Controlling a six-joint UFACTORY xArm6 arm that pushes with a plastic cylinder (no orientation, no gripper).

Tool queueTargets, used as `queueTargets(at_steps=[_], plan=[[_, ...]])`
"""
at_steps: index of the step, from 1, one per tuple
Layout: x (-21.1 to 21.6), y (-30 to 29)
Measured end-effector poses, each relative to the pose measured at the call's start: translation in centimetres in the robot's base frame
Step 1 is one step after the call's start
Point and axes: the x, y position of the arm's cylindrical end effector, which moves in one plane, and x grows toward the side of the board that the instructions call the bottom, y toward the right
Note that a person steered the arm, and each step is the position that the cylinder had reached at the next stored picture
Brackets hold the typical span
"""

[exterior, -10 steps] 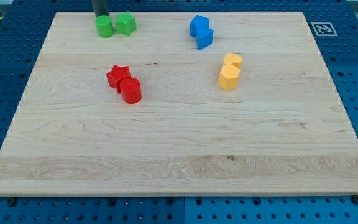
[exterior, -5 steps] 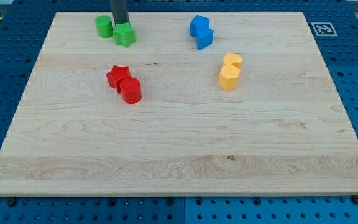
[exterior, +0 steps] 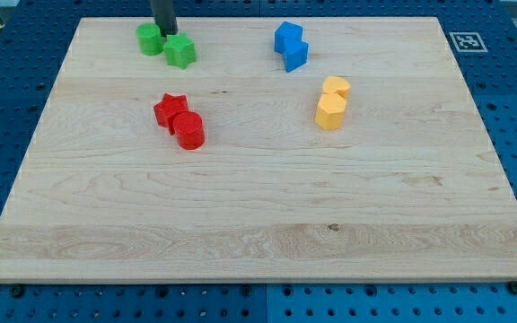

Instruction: Move the green blocks downwards slightly

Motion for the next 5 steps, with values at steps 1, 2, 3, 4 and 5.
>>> queueTargets(at_steps=[1,2,3,4,5], plan=[[0.2,-0.1],[0.7,-1.9],[1.4,-3.9],[1.4,-3.9],[0.1,-2.9]])
